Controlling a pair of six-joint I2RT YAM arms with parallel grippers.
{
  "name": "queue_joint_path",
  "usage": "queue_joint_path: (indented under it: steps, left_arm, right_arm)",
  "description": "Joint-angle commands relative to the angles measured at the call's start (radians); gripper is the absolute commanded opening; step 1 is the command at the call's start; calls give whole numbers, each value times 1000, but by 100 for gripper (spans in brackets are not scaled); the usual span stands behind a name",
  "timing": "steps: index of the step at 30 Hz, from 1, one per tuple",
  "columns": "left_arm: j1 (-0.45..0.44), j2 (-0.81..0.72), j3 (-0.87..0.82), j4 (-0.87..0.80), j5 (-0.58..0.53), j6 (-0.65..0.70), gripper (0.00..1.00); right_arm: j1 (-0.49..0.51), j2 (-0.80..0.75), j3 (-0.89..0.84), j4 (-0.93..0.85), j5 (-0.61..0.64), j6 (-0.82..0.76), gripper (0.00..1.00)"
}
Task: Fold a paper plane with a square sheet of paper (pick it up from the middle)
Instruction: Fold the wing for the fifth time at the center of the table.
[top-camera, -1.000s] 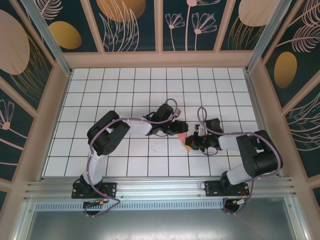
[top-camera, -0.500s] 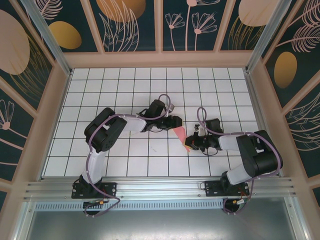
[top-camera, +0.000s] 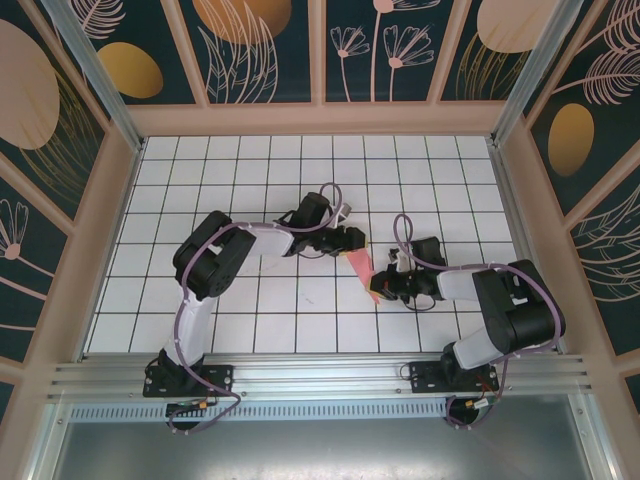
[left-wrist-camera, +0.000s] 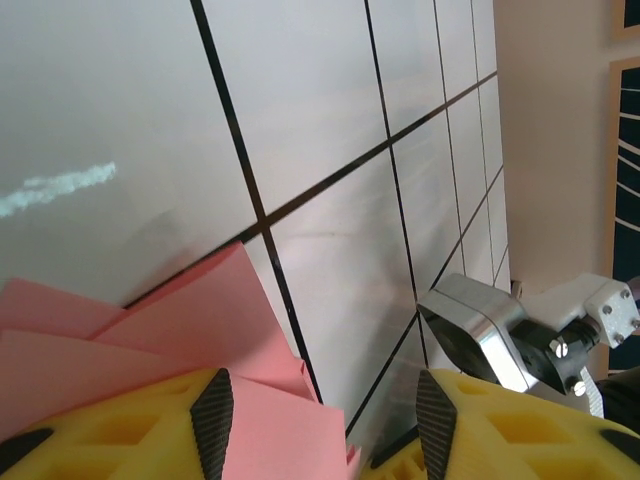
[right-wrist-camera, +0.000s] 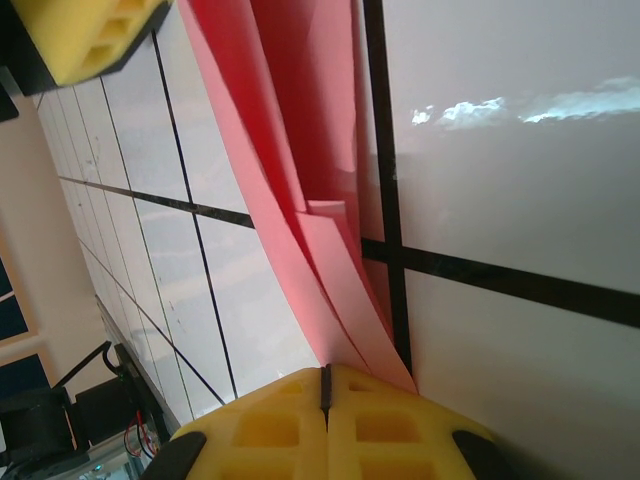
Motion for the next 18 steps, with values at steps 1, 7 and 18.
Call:
queue_joint_path:
  steps: [1,7,18]
  left_arm:
    - [56,52,58,-28,-102,92,55]
    - [95,62,107,-84,-100,133,56]
    - [142,-66,115,-135,-97,147,54]
  right_arm:
    - [-5,73,-45,-159,184,-41,0]
    - [-4,73,-44,-160,186,-40,0]
    - [-4,58,-37,-142,169,-27,0]
